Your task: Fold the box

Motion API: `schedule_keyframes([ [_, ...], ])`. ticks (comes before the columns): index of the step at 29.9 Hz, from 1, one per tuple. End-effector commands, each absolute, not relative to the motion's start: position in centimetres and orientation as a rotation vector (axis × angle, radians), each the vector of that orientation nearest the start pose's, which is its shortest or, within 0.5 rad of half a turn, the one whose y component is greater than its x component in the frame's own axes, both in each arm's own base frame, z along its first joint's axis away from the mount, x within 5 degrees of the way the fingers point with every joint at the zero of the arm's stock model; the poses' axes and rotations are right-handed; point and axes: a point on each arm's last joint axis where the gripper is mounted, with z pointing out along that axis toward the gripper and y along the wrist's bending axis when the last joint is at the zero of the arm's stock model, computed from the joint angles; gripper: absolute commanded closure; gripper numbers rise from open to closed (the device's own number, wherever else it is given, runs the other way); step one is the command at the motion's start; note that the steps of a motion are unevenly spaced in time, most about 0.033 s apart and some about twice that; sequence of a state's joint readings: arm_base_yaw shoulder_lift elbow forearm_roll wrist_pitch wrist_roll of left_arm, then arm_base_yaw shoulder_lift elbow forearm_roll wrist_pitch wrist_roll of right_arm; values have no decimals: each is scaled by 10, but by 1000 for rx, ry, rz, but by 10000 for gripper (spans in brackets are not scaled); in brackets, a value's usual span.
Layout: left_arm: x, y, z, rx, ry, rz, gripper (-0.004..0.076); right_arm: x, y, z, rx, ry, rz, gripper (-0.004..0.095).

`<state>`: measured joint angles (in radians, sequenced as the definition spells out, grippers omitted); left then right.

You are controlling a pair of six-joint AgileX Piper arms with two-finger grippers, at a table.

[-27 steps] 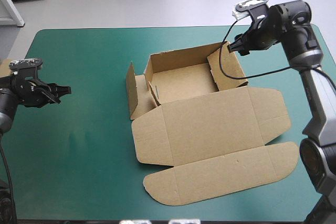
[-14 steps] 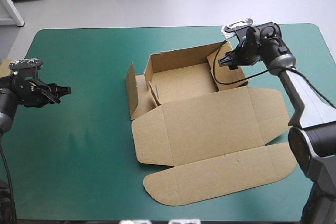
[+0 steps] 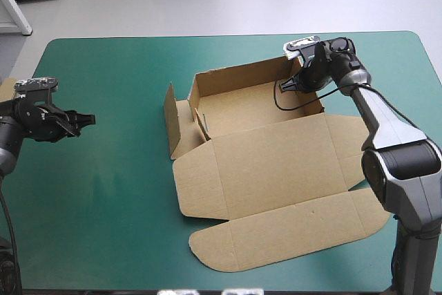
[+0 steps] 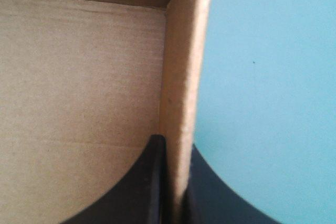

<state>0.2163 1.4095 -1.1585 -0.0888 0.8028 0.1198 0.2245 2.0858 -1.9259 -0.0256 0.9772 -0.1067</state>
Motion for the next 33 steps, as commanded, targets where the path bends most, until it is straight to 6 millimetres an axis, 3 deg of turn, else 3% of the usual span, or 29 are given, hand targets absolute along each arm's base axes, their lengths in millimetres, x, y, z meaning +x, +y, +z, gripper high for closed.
schedule_keyframes([
  [1,289,56,335,-184,2415,15,374,451,99,313,-456,2481,-7,927],
  [4,292,57,335,-186,2376,24,374,446,93,334,-411,2423,33,927],
  [8,294,58,330,-197,2339,23,374,432,74,384,-320,2263,229,927],
  [13,297,54,309,-229,2359,-71,374,409,46,439,-247,2037,553,927],
  [17,307,47,291,-233,2360,-203,374,389,22,468,-239,1908,692,927],
  [19,314,43,284,-253,2343,-302,374,380,16,476,-258,1882,749,926],
  [24,331,25,279,-182,2232,-618,374,372,19,474,-339,1931,763,925],
  [28,337,2,286,-78,2055,-1019,374,372,23,468,-366,1968,739,925],
  [33,335,-23,297,8,1887,-1371,374,375,26,465,-362,1972,702,925],
])
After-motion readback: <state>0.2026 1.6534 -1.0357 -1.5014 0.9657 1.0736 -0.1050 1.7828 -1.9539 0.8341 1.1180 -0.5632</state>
